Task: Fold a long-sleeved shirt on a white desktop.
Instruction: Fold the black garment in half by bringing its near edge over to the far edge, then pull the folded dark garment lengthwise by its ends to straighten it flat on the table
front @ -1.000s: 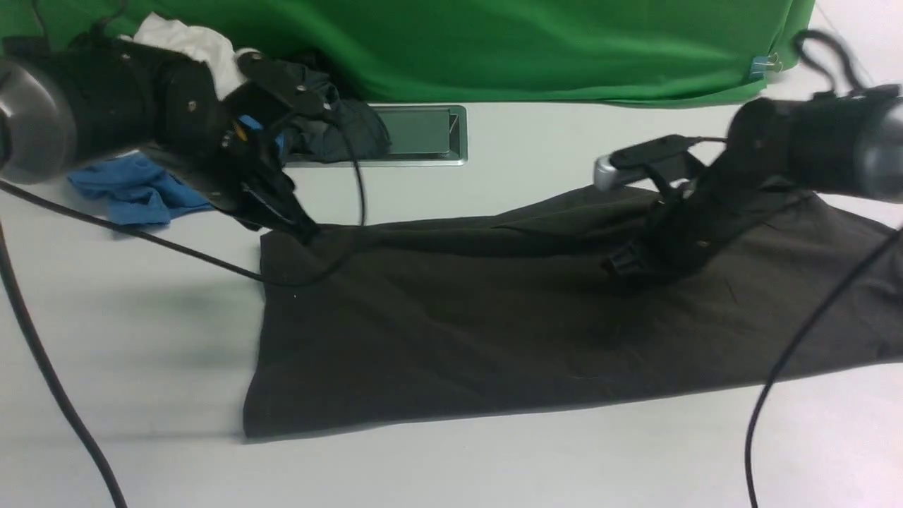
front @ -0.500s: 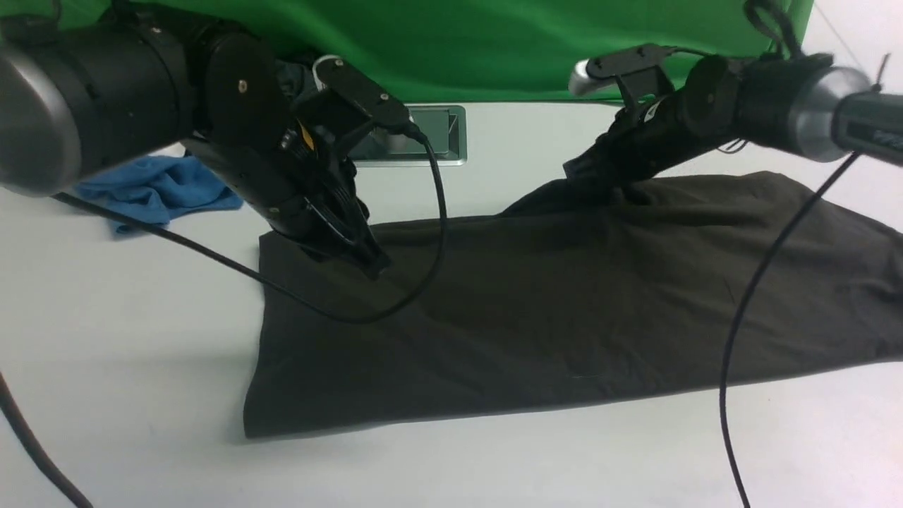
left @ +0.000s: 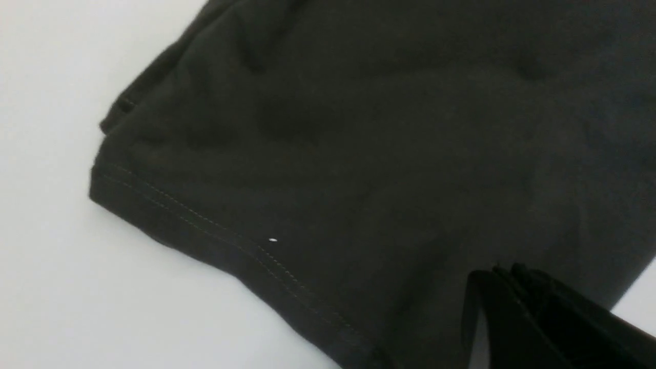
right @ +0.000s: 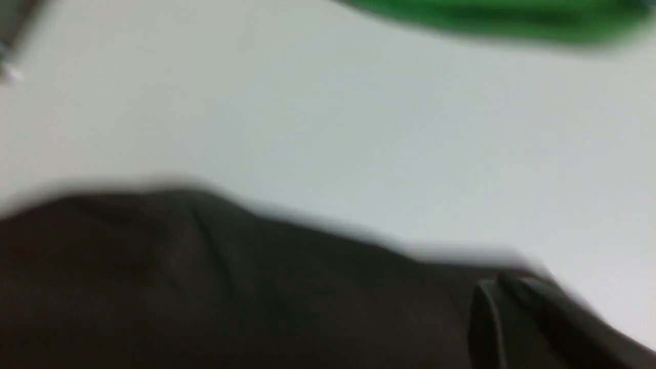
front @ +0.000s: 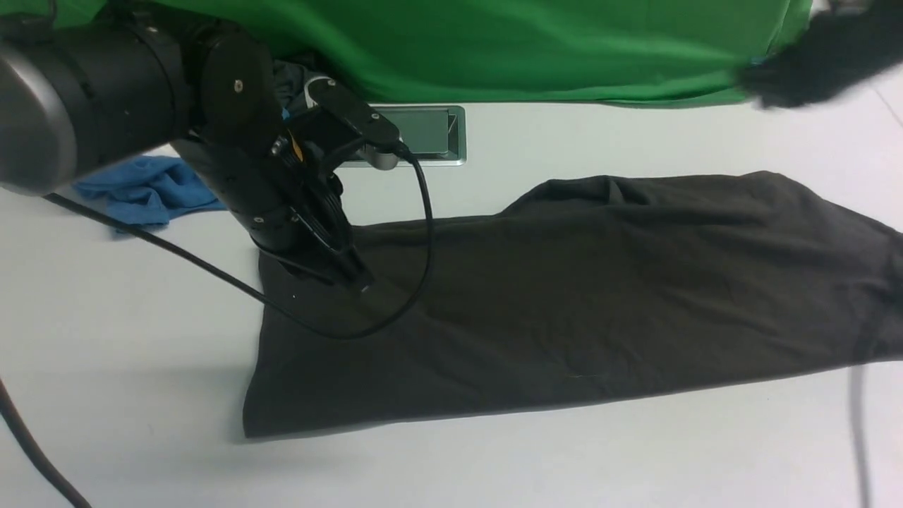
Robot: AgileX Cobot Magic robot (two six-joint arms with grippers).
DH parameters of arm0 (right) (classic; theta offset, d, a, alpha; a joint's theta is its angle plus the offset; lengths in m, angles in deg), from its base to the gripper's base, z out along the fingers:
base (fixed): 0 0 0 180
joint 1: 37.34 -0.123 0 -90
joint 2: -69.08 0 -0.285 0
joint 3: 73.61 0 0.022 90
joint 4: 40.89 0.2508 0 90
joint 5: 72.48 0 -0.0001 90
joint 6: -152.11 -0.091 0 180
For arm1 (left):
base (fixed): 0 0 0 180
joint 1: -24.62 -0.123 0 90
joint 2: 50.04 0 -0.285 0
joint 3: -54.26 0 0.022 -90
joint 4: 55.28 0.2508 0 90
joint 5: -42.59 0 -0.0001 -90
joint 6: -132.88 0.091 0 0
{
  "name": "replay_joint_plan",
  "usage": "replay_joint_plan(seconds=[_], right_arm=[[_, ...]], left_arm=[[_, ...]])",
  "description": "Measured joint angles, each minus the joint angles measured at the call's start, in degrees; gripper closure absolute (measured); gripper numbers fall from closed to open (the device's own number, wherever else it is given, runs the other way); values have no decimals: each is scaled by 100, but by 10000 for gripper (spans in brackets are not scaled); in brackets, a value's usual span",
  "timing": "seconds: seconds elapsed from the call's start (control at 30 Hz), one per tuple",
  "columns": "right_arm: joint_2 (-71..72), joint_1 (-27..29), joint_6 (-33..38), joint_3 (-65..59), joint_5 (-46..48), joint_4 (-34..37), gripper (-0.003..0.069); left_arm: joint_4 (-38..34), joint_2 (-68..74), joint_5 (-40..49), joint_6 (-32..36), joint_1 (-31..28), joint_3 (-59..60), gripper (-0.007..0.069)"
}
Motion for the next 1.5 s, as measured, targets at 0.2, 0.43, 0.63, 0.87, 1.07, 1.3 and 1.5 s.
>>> replay_joint_plan(seconds=[0.2, 0.43, 0.63, 0.87, 1.07, 1.3, 1.5], right_arm=[[276, 1061, 7, -889, 641, -57, 353], [-278, 1352, 293, -912, 281, -211, -14], [-821, 1358, 343, -912, -82, -515, -31], [-1155, 1364, 343, -907, -133, -574, -27], [-1241, 1364, 312, -849, -125, -505, 29], [-1079, 1364, -60, -885, 53, -565, 34], [-895, 1452, -109, -908, 188, -585, 34]], left_arm=[[-856, -49, 130, 186, 0, 91, 605], [-1750, -748, -468, 801, 416, 1227, 605], [-1775, -1278, -741, 916, 676, 1783, 605], [-1758, -1433, -1138, 955, 682, 1833, 605], [-1758, -1433, -1145, 960, 682, 1834, 605], [-1751, -1433, -1134, 960, 682, 1834, 605], [-1751, -1433, -1134, 960, 682, 1834, 605]])
